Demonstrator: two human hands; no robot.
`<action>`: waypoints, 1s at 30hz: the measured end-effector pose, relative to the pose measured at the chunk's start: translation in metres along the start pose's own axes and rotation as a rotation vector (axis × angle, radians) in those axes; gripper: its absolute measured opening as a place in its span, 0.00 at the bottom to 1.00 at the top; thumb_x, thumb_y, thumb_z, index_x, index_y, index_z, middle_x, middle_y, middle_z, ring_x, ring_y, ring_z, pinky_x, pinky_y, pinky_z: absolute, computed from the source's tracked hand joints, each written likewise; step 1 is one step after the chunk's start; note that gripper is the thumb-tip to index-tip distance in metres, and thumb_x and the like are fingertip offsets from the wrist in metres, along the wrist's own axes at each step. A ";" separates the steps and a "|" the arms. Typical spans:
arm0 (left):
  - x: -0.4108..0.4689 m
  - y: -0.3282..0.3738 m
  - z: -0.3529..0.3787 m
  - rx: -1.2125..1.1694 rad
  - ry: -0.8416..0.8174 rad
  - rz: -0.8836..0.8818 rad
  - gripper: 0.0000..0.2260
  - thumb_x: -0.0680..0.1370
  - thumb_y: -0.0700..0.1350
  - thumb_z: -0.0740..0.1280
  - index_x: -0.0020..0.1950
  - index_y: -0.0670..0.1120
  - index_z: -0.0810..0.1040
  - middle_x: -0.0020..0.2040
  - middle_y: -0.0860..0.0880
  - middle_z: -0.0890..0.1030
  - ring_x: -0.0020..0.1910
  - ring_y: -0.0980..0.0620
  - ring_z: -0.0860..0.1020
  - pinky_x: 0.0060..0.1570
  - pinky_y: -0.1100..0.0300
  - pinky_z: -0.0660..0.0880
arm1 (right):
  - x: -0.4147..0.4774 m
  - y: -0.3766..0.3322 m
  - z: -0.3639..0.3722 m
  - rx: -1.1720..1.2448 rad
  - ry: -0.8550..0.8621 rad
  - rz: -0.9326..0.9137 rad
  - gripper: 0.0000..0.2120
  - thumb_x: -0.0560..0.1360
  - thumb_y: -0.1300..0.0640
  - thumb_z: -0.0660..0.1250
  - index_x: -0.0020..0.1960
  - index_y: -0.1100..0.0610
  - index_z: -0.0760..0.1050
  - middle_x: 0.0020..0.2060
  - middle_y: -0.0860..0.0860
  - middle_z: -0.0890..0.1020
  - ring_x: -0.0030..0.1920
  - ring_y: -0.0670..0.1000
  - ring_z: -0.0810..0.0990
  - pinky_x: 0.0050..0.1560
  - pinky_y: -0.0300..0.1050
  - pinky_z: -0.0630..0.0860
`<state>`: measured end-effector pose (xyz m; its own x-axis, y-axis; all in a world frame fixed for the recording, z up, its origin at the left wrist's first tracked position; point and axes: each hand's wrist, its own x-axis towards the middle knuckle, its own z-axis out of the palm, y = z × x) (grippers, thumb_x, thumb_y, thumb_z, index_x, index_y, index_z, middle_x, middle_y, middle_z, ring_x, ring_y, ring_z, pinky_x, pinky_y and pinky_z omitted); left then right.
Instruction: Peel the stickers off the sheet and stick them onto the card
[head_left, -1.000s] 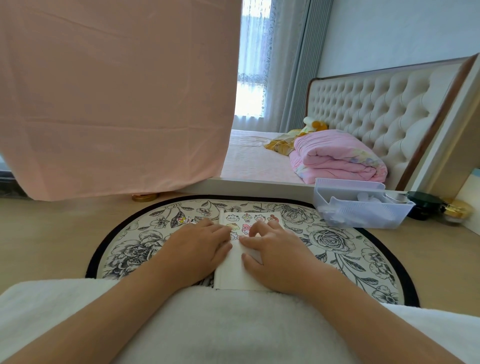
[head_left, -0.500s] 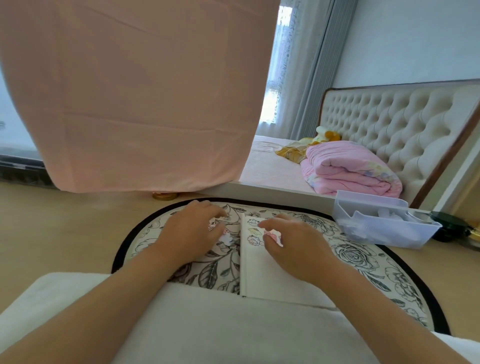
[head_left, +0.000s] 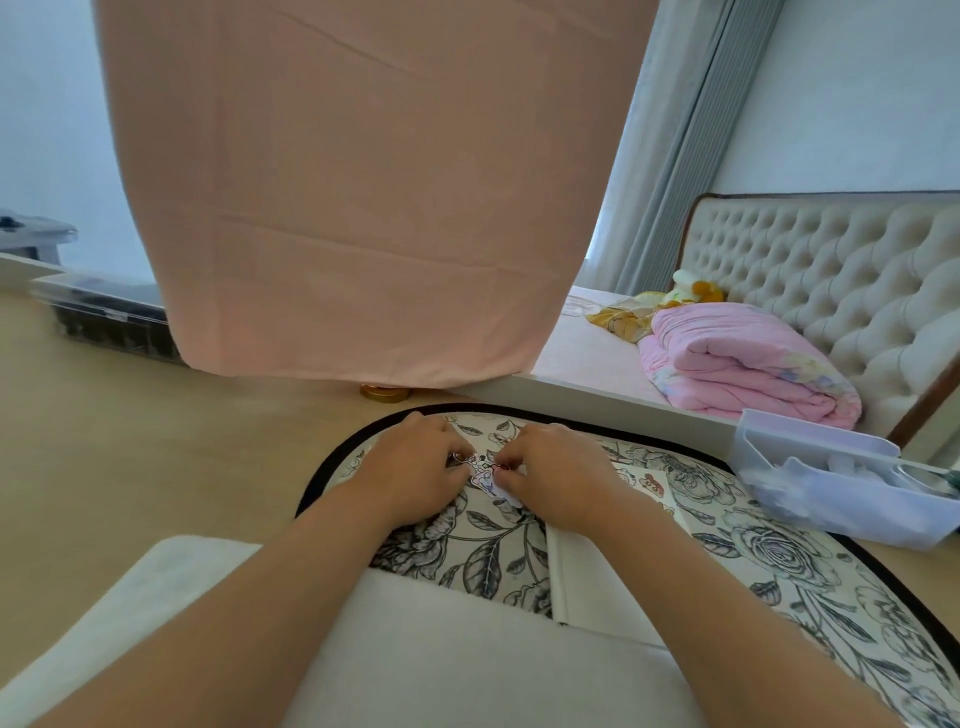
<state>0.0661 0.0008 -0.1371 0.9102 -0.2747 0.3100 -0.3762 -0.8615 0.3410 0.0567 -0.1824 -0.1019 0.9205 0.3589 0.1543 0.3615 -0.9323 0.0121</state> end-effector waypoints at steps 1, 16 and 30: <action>0.000 -0.001 0.000 -0.013 0.006 -0.004 0.14 0.80 0.54 0.65 0.64 0.54 0.79 0.62 0.55 0.76 0.63 0.53 0.68 0.64 0.55 0.69 | 0.000 0.000 0.001 0.020 0.008 0.009 0.13 0.80 0.44 0.61 0.51 0.46 0.83 0.49 0.45 0.80 0.52 0.49 0.77 0.49 0.47 0.76; -0.003 0.014 0.000 -0.300 0.086 -0.054 0.14 0.79 0.39 0.62 0.59 0.55 0.79 0.53 0.60 0.77 0.59 0.58 0.72 0.60 0.60 0.71 | -0.008 0.017 0.003 0.739 0.052 0.217 0.04 0.73 0.51 0.76 0.40 0.48 0.85 0.36 0.44 0.86 0.40 0.43 0.83 0.49 0.44 0.79; -0.004 0.047 -0.013 -0.876 0.070 -0.172 0.05 0.73 0.45 0.76 0.48 0.50 0.83 0.41 0.48 0.86 0.34 0.56 0.80 0.38 0.61 0.78 | -0.024 0.015 -0.021 1.199 0.062 0.341 0.05 0.75 0.55 0.74 0.49 0.55 0.85 0.38 0.49 0.84 0.28 0.46 0.72 0.28 0.37 0.67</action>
<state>0.0431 -0.0329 -0.1105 0.9642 -0.1207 0.2361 -0.2595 -0.2454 0.9341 0.0373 -0.2057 -0.0851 0.9971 0.0736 0.0194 0.0432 -0.3377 -0.9402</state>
